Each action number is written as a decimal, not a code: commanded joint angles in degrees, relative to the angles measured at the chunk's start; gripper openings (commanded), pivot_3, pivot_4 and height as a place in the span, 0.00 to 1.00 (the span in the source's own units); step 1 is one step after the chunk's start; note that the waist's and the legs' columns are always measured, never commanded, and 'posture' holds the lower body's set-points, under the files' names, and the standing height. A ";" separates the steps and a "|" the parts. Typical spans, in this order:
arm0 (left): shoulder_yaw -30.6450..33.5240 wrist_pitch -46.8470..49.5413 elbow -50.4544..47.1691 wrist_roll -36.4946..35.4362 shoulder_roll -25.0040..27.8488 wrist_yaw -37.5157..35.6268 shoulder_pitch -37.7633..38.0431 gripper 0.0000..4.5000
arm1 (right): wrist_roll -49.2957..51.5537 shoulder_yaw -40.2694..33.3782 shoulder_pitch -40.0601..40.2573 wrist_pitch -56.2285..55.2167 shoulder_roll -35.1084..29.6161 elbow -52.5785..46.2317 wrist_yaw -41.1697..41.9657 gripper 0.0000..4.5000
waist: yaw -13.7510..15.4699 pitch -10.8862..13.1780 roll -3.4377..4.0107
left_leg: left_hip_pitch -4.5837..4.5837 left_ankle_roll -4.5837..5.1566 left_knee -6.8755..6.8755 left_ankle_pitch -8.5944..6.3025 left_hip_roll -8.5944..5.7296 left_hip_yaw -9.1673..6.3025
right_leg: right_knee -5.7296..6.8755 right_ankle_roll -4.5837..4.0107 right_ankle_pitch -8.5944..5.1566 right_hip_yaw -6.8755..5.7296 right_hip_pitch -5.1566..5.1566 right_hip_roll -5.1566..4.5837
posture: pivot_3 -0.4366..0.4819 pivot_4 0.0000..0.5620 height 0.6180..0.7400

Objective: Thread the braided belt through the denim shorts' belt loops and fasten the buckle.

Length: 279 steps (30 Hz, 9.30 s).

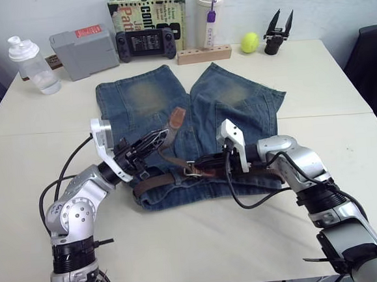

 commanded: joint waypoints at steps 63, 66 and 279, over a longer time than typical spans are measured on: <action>-1.67 -11.95 8.67 4.22 3.61 -4.90 10.93 0.00 | -14.69 13.48 -9.07 -2.78 4.61 18.96 10.06 0.02 | -1.30 -0.22 0.00 | 0.08 0.00 -0.11 -0.03 0.02 -0.05 | -0.03 -0.02 0.01 -0.09 0.03 -0.09 | 0.48 0.27 0.62; -1.59 -11.88 8.93 4.21 3.79 -5.09 10.14 0.00 | -16.11 15.38 -8.58 -1.63 3.53 17.52 11.19 0.02 | -1.26 -0.61 0.01 | 0.13 -0.01 -0.13 -0.04 0.02 -0.05 | -0.05 -0.02 0.01 -0.08 0.06 -0.11 | 0.48 0.27 0.62; -32.19 -54.55 41.53 49.44 4.85 -28.35 -27.37 0.00 | -41.19 5.69 23.94 -18.31 -0.26 -33.65 -28.60 0.01 | 0.07 -1.19 0.32 | -0.14 0.60 0.49 -0.49 -0.15 0.29 | 0.26 0.25 0.14 -0.96 0.01 -0.44 | 0.48 0.27 0.62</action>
